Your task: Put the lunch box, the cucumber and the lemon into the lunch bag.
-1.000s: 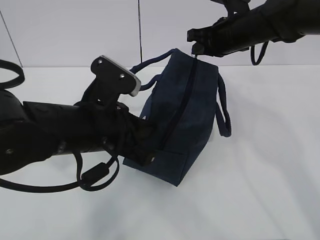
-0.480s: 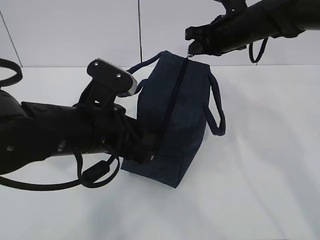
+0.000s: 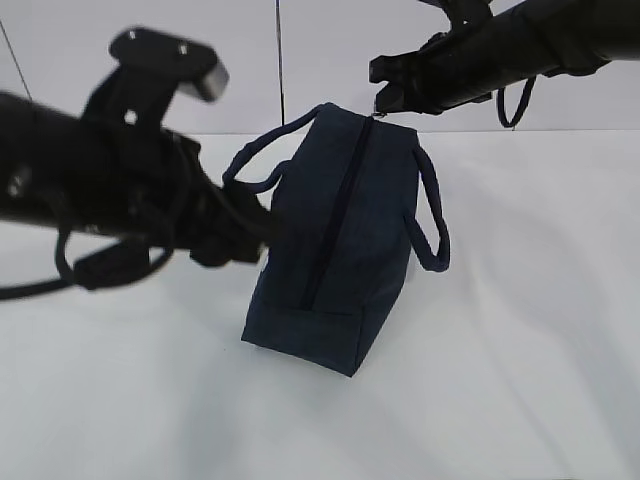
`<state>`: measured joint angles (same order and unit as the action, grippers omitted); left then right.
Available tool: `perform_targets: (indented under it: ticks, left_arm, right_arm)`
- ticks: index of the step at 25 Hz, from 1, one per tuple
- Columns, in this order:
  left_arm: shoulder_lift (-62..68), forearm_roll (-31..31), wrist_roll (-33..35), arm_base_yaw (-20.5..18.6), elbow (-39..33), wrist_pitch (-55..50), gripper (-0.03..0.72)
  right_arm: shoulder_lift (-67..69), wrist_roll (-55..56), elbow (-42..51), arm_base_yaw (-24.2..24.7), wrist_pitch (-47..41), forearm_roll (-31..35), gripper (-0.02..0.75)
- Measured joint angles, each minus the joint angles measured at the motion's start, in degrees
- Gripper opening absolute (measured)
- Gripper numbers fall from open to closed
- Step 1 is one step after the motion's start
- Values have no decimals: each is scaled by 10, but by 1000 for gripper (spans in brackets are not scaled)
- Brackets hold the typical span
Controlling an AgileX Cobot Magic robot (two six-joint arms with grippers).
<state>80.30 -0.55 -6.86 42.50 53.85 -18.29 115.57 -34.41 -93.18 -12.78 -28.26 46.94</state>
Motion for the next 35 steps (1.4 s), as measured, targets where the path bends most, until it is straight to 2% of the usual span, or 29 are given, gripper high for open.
perform_targets:
  ticks: [3, 8, 13, 16, 20, 32, 35]
  left_arm:
    - [-1, 1, 0, -32, 100, -100, 380]
    - [75, 0, 31, -82, 334, -292, 382]
    - [219, 34, 74, -83, 573, -483, 384]
    - [291, 70, 79, -83, 650, -520, 384]
    - [350, 91, 82, -83, 682, -528, 384]
    - [426, 93, 82, -95, 684, -530, 384]
    - [441, 98, 82, -95, 684, -530, 354]
  right_arm:
    - [0, 0, 0, 0, -2, 0, 1]
    - [0, 0, 0, 0, -7, 0, 1]
    - [0, 0, 0, 0, -8, 0, 1]
    - [0, 0, 0, 0, -8, 0, 1]
    - [0, 0, 0, 1, -11, 0, 1]
    - [0, -1, 0, 1, -17, 0, 1]
    - [0, -1, 0, 1, -19, 0, 1]
